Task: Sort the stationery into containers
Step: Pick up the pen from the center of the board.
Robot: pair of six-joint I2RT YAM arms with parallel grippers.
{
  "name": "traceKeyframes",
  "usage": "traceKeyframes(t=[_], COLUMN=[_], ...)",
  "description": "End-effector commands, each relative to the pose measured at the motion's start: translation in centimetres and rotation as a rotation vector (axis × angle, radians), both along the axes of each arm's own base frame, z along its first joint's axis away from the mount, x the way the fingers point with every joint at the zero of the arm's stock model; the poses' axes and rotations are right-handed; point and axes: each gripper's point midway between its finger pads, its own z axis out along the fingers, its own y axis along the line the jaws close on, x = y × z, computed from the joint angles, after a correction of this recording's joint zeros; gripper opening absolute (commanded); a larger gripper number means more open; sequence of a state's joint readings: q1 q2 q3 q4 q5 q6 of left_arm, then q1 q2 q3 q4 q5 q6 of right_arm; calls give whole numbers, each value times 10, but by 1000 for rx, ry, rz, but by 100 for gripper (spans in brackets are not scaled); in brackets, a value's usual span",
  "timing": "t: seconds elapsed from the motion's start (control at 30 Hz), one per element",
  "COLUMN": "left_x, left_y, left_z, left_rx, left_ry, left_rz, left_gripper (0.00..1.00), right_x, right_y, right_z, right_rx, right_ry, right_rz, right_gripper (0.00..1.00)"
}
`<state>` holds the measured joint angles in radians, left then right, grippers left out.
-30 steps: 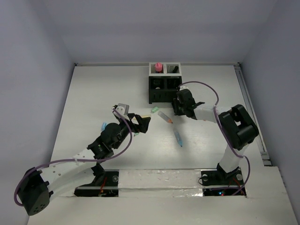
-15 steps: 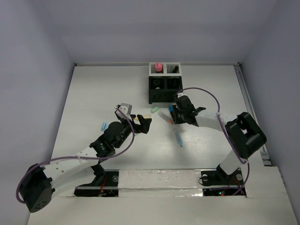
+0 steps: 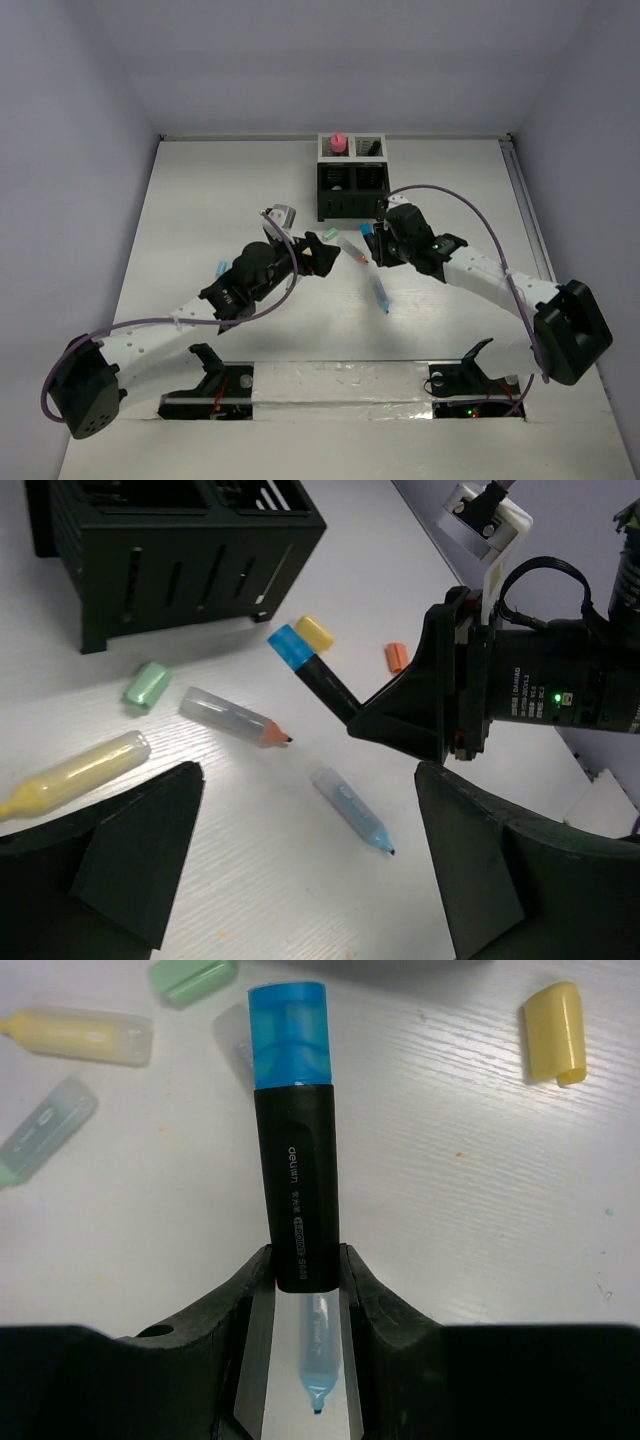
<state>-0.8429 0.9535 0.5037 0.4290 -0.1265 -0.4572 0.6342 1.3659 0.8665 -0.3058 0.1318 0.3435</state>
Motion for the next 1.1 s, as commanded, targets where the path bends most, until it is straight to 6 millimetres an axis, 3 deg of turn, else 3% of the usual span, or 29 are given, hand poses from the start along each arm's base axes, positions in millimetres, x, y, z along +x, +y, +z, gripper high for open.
traceKeyframes(t=[0.0, 0.17, 0.33, 0.57, 0.73, 1.07], left_x=[-4, 5, 30, 56, 54, 42], left_y=[-25, -32, -26, -11, -17, -21], left_z=[32, 35, 25, 18, 11, 12], left_rx=[-89, -127, -113, -155, -168, -200], left_ry=[16, 73, 116, 151, 174, 199], left_rz=[-92, -84, -15, -6, -45, -108], left_gripper=[83, 70, 70, 62, 60, 40], right_x=[-15, -18, -20, -30, -30, -25], right_y=[15, 42, 67, 100, 111, 115], right_z=[23, 64, 92, 101, 102, 110], right_rx=[51, 146, 213, 245, 242, 238], right_ry=[-29, -158, -256, -291, -309, -362], right_rz=[71, 160, 241, 347, 371, 382], right_gripper=[10, 10, 10, 10, 9, 9])
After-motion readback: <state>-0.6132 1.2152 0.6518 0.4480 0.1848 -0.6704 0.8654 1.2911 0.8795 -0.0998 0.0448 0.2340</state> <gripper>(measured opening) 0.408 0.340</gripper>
